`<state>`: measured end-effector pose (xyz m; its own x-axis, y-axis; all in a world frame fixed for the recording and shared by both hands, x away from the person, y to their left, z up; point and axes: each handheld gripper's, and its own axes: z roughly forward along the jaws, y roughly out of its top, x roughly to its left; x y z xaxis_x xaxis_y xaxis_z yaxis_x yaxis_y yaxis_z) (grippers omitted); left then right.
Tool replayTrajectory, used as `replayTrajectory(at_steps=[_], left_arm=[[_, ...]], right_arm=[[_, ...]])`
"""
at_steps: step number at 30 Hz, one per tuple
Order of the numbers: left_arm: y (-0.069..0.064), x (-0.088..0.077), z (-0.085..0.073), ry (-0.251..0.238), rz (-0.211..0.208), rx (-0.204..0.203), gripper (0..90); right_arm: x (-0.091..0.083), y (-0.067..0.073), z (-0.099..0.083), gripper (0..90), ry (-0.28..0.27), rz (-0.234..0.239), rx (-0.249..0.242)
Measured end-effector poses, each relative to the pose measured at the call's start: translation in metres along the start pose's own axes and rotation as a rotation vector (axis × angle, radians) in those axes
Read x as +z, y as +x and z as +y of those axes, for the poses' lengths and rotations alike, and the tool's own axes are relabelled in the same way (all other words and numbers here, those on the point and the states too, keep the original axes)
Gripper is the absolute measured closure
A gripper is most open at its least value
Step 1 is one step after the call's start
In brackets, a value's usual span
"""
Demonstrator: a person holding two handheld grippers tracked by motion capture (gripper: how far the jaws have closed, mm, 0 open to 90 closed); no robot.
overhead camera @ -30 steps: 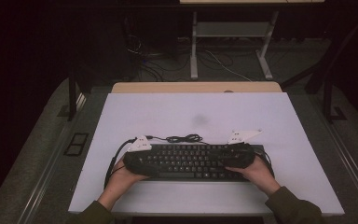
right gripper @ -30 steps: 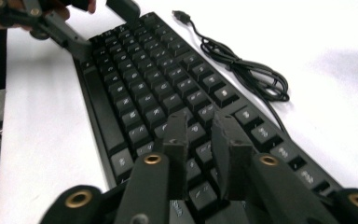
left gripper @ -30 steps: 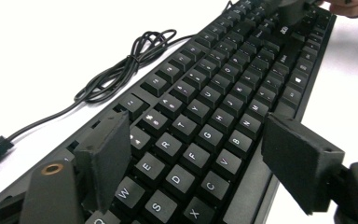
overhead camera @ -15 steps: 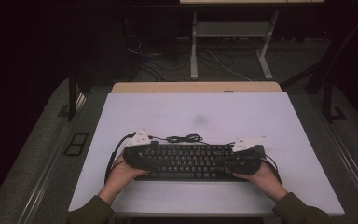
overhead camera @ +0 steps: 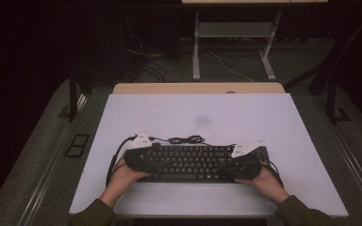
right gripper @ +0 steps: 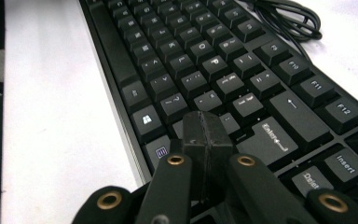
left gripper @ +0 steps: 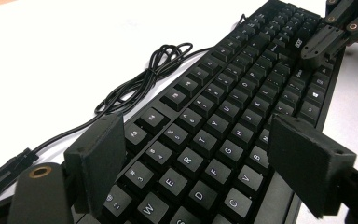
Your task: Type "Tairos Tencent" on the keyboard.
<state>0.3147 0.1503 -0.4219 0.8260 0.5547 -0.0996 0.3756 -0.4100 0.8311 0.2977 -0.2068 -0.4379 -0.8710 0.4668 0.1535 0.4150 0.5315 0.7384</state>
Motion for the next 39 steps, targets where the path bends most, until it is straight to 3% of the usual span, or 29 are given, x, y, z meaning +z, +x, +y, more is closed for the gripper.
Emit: replayTrajectory(at_steps=[11, 18, 22, 32, 35, 39], left_arm=[[0.0, 0.002, 0.002, -0.006, 0.013, -0.003, 20.2], [0.001, 0.005, 0.006, -0.006, 0.011, -0.009, 26.2], [0.002, 0.009, 0.01, 0.004, -0.011, 0.003, 37.5], [-0.004, 0.023, 0.014, 0.068, -0.045, 0.034, 80.1], [-0.003, 0.026, 0.013, 0.088, -0.056, 0.035, 88.3], [-0.003, 0.028, 0.013, 0.105, -0.052, 0.034, 89.3]], right_arm=[[0.002, 0.001, -0.001, 89.0, 0.013, -0.005, -0.006], [0.002, 0.0, -0.001, 89.0, 0.013, -0.004, -0.004], [0.002, 0.001, -0.001, 89.0, 0.014, -0.005, -0.004], [0.002, 0.001, -0.001, 89.0, 0.015, -0.005, -0.005], [0.002, 0.001, -0.001, 88.9, 0.015, -0.005, -0.005], [0.002, 0.001, -0.001, 89.0, 0.015, -0.005, -0.007]])
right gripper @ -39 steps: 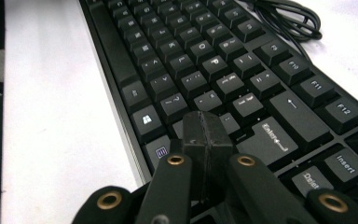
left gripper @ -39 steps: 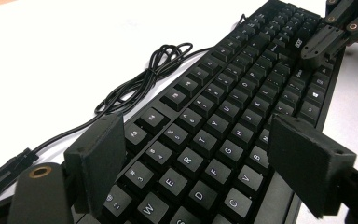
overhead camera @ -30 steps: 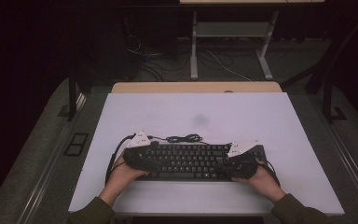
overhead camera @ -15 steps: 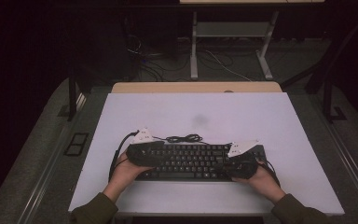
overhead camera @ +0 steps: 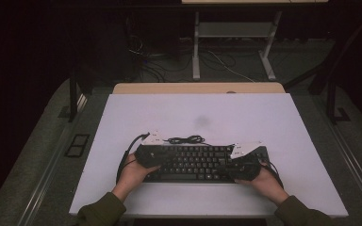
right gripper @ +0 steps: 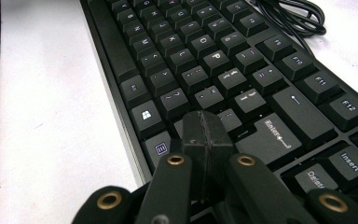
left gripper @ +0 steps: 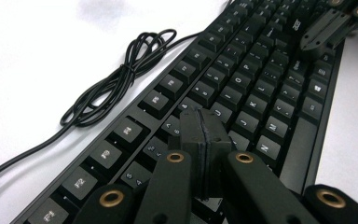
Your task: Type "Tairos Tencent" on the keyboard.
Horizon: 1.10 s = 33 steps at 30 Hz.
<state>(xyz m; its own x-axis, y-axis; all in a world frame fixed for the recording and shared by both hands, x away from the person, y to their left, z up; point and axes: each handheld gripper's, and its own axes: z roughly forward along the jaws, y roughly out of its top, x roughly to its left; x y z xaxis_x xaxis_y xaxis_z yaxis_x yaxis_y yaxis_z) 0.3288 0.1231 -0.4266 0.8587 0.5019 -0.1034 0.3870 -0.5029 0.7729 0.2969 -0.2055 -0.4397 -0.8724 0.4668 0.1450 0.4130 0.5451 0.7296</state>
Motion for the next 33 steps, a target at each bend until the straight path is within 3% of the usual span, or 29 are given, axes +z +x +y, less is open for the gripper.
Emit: replayTrajectory(at_steps=[26, 33], left_arm=[[0.0, 0.011, 0.0, 0.068, 0.011, 0.009, 89.4], [0.0, 0.008, 0.002, 0.052, 0.012, 0.003, 89.3]], right_arm=[[0.0, 0.0, 0.0, 89.0, 0.001, 0.001, 0.001], [0.0, 0.0, 0.0, 89.0, 0.0, 0.001, 0.001]])
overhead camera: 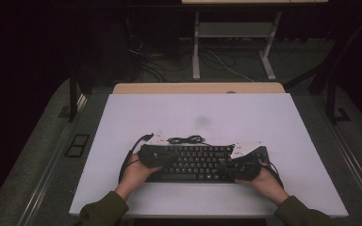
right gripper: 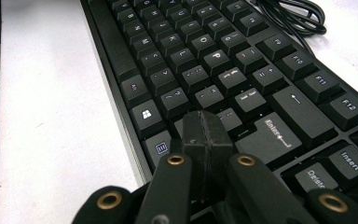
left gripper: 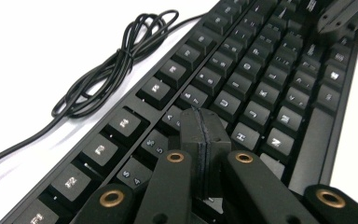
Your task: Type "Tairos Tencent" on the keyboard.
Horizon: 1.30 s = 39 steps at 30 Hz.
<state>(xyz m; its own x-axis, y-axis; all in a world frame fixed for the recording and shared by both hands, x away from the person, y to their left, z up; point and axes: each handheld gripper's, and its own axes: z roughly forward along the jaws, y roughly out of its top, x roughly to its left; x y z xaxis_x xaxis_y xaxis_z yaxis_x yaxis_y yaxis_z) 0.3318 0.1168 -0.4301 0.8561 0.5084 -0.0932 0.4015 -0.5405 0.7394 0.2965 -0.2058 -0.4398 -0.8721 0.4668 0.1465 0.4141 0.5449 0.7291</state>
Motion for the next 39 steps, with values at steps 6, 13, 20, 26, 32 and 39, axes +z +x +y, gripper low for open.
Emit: replayTrajectory(at_steps=[6, 13, 20, 26, 32, 39], left_arm=[[0.003, -0.01, 0.0, -0.043, -0.008, -0.028, 85.5], [0.005, -0.023, -0.001, -0.087, 0.001, -0.041, 63.9], [0.008, -0.032, -0.01, -0.114, 0.01, -0.046, 42.3], [0.009, -0.037, -0.016, -0.114, 0.045, -0.039, 19.9], [0.007, -0.038, -0.019, -0.119, 0.04, -0.046, 18.0], [0.005, -0.039, -0.02, -0.122, 0.032, -0.046, 18.1]], right_arm=[[0.0, 0.0, 0.0, 89.0, 0.0, 0.001, 0.0], [0.0, 0.0, 0.0, 89.0, 0.0, 0.001, -0.001], [0.0, 0.0, 0.0, 89.0, 0.001, -0.001, -0.001], [0.0, 0.0, 0.0, 89.0, 0.001, -0.001, 0.0], [0.0, 0.0, 0.001, 89.0, 0.001, -0.005, -0.004], [-0.008, 0.0, 0.006, 86.2, -0.039, -0.012, -0.003]])
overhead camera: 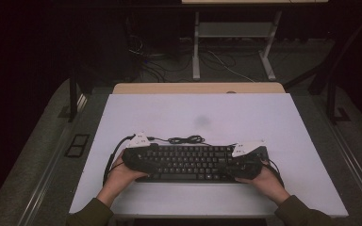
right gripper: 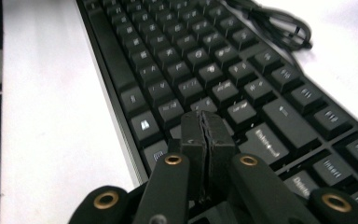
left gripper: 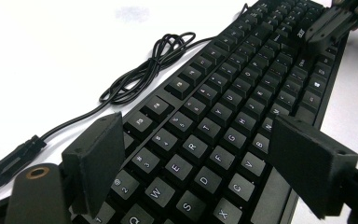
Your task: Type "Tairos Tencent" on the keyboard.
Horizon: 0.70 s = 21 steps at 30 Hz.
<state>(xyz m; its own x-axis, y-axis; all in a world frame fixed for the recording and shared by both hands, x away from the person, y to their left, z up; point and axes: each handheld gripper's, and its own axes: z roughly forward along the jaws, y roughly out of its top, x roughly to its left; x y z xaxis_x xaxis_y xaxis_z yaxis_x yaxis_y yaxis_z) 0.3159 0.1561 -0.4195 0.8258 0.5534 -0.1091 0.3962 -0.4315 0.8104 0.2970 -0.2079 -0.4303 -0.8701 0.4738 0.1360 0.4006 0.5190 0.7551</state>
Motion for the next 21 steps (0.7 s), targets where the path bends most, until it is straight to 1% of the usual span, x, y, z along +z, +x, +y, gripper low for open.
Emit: replayTrajectory(at_steps=[2, 5, 11, 13, 17, 21], left_arm=[[0.0, -0.001, 0.0, -0.001, 0.0, -0.001, 18.0], [0.0, -0.001, -0.001, -0.003, -0.001, -0.002, 18.1], [-0.001, -0.002, -0.002, -0.002, 0.002, 0.0, 18.3], [-0.001, -0.002, -0.002, -0.008, 0.003, -0.008, 18.3], [-0.001, -0.004, -0.002, -0.011, 0.007, -0.009, 18.7], [0.0, -0.005, -0.003, -0.013, 0.011, -0.013, 19.3]], right_arm=[[-0.001, 0.0, 0.002, 84.6, -0.01, 0.0, 0.0], [-0.002, -0.002, 0.005, 78.5, -0.026, 0.005, 0.012], [0.002, -0.004, 0.012, 60.2, -0.048, 0.014, 0.034], [0.005, -0.005, 0.015, 49.9, -0.054, 0.018, 0.038], [0.011, -0.007, 0.021, 35.6, -0.068, 0.006, 0.052], [0.015, -0.009, 0.027, 28.9, -0.084, 0.0, 0.065]])
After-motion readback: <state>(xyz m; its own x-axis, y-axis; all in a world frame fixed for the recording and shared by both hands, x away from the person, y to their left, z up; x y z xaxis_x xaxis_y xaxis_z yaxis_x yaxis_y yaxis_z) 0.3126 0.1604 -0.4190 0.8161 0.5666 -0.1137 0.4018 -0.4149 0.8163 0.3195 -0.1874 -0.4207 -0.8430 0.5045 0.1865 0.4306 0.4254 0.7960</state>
